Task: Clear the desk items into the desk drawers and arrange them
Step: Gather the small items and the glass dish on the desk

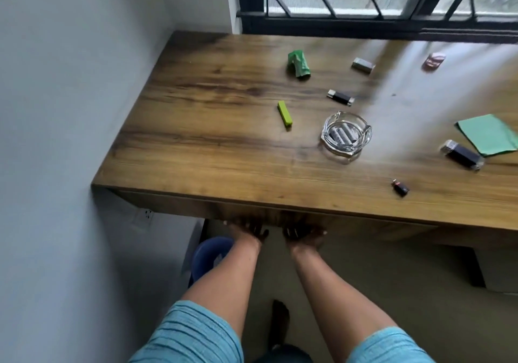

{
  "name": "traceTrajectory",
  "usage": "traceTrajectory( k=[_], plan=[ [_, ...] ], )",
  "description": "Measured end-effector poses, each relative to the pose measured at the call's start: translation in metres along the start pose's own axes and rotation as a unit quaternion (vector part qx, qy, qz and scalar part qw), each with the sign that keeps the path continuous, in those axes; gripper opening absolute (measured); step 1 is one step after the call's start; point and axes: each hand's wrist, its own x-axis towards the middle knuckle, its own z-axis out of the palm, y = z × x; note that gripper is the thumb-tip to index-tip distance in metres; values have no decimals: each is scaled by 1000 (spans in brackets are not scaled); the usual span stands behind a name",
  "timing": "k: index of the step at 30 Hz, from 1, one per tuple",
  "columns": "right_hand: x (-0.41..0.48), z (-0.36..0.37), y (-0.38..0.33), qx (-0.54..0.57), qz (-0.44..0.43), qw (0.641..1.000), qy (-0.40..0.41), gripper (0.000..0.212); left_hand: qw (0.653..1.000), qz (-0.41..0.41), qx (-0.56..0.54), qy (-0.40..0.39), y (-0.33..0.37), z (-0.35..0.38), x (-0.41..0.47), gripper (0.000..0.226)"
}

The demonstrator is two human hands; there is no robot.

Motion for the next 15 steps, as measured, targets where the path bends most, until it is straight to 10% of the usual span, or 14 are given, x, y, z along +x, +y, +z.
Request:
traceTrajectory(
  k=[15],
  plan=[
    [-28, -66, 33, 83, -72, 994, -10, 48, 995, -29, -90, -43, -25, -67, -41, 78]
  ],
)
